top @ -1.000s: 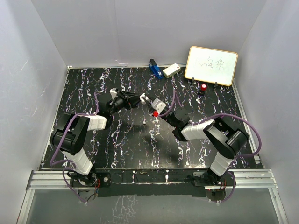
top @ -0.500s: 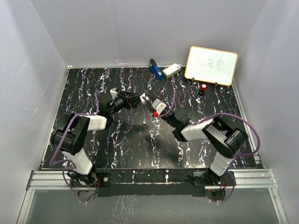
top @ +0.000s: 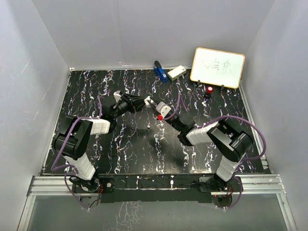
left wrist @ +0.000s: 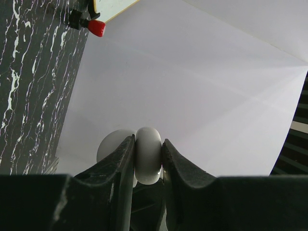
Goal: Insert the wireless bluetooth earbuds into the charging case
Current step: Place the earbud in the charging case.
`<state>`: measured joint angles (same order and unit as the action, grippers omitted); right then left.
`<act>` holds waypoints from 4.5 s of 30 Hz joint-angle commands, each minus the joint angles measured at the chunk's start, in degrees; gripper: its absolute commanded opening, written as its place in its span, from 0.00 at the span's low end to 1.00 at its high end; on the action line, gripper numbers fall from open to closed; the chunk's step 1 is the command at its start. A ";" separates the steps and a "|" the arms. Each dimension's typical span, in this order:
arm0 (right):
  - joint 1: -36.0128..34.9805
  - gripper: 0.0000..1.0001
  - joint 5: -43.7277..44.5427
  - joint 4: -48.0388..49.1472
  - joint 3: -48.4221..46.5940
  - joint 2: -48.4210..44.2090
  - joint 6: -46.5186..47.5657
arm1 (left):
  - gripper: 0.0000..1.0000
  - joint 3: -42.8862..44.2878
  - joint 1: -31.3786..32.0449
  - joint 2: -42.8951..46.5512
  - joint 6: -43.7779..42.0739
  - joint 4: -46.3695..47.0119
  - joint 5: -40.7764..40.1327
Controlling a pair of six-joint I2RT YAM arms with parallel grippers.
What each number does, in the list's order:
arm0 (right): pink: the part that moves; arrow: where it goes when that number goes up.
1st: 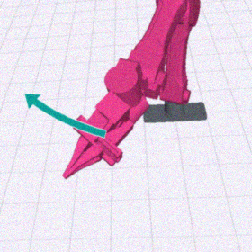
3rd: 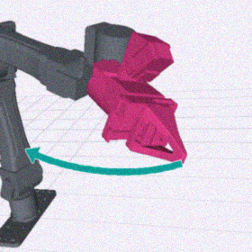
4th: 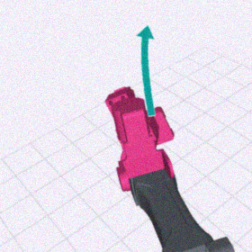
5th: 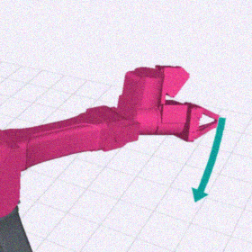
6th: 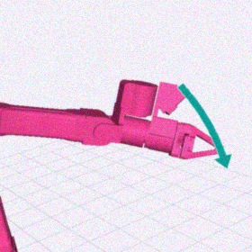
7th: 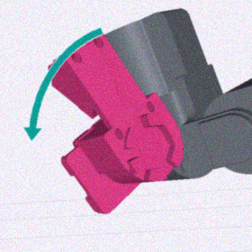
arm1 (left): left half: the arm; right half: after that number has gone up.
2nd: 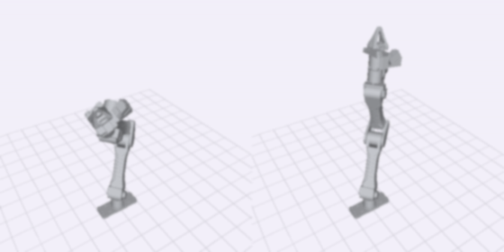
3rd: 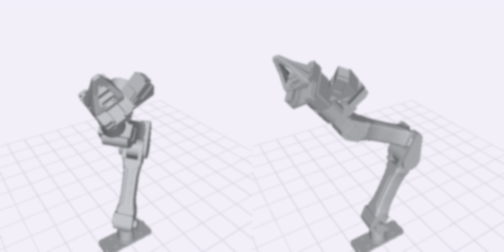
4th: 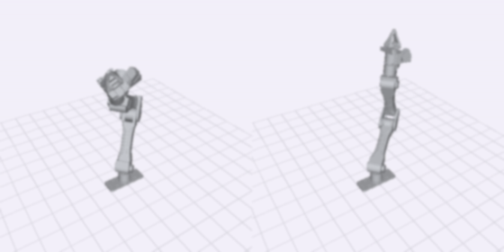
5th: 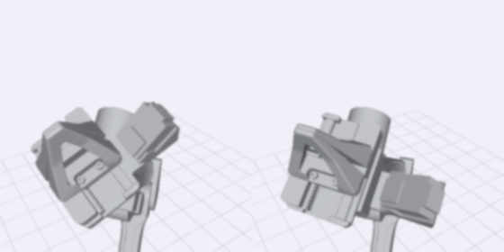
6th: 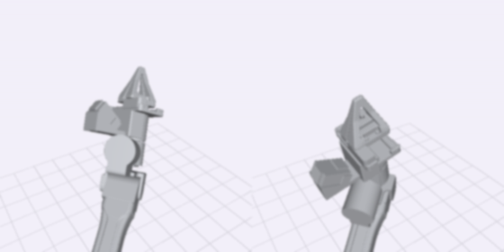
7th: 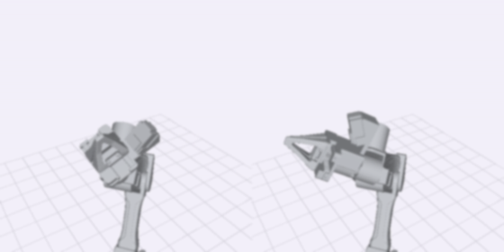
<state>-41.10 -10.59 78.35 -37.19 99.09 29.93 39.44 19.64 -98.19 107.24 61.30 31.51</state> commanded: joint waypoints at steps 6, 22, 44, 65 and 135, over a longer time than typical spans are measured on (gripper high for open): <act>0.58 0.00 1.20 5.89 -0.33 0.05 0.56 | 0.00 1.46 0.32 1.32 0.46 2.42 0.22; 0.78 0.00 4.60 6.36 -0.89 0.32 0.57 | 0.00 1.52 0.49 1.63 0.48 2.42 0.01; 0.94 0.00 5.11 6.62 -1.37 2.37 0.43 | 0.00 1.45 0.77 1.22 1.25 3.21 -0.12; 0.98 0.00 4.42 6.64 -0.05 -1.47 0.39 | 0.00 1.62 0.74 -1.22 1.80 5.00 -0.48; 0.94 0.00 3.79 5.98 0.00 2.22 -0.72 | 0.00 2.62 0.76 2.91 1.13 2.63 -0.75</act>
<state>-40.38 -6.42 79.75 -36.95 101.21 29.65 40.23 20.27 -98.98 108.44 62.48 30.59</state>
